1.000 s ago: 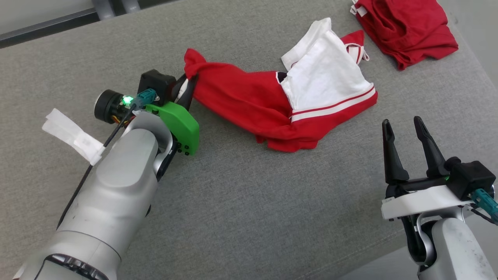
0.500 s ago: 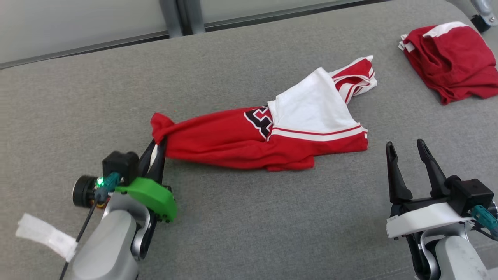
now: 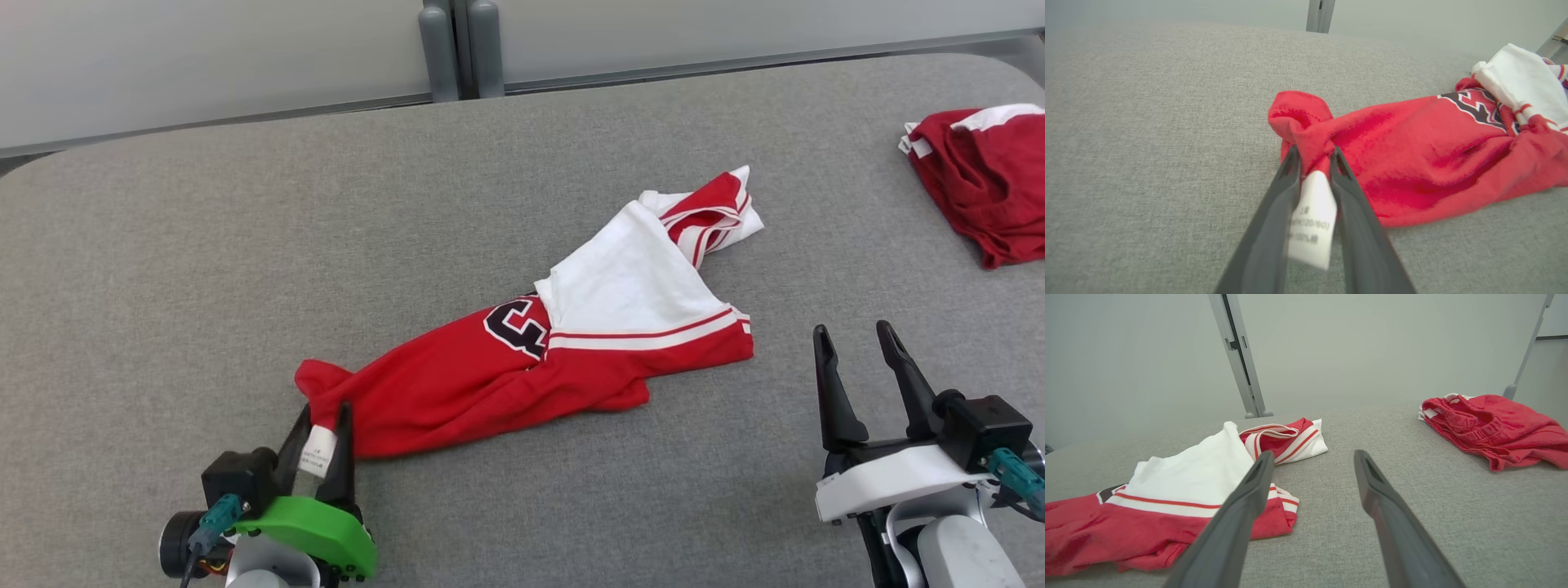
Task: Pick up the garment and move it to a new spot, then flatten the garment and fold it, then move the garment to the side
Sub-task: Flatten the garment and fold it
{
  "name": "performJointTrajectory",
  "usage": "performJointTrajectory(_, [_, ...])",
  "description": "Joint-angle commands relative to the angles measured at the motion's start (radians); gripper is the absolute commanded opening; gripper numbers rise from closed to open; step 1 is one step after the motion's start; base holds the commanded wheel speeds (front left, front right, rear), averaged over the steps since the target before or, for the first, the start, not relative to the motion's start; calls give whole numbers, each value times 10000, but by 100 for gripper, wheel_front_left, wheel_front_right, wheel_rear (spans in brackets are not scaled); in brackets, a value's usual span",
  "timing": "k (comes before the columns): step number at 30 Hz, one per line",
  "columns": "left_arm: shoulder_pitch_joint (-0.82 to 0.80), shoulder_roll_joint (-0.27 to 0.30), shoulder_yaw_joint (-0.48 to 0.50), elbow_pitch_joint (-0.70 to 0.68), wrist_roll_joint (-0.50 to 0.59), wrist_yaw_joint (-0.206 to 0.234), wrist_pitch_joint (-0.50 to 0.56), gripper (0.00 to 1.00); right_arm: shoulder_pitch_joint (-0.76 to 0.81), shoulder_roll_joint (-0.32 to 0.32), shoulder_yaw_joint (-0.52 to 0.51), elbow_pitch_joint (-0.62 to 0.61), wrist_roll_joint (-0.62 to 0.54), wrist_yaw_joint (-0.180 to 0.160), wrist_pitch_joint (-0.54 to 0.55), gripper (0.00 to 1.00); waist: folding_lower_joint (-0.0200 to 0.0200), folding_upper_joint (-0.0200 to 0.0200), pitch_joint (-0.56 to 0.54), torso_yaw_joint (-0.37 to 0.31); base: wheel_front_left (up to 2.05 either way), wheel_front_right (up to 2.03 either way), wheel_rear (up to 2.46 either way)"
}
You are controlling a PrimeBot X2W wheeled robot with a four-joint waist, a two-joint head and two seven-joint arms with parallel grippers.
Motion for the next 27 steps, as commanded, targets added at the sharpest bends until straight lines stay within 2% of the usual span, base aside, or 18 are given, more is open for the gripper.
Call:
performJointTrajectory(1, [-98,2,146,-250,303,77,-31,100,77,-48,9,37,0,1,-30,100,1,0,-188,198,0,0,0])
performJointTrajectory(7, [80,-287,1240,-1819,1251,143,-31,100,-203,-241,219,77,-106,1,-30,100,1,0,-427,514,0,0,0])
performJointTrajectory(13, [577,-621,2368,-2911,2142,-72,-28,100,-496,-442,339,206,-115,1,-28,100,1,0,-593,888,0,0,0])
performJointTrajectory(21, [1155,-929,3461,-3256,2830,-438,-28,100,-976,-668,477,811,-192,1,199,100,1,0,-694,1337,0,0,0])
performJointTrajectory(27, [1188,-1244,3717,-3247,3122,-761,-28,100,-1974,-1003,965,1276,-304,1,758,100,1,0,-528,1616,0,0,0])
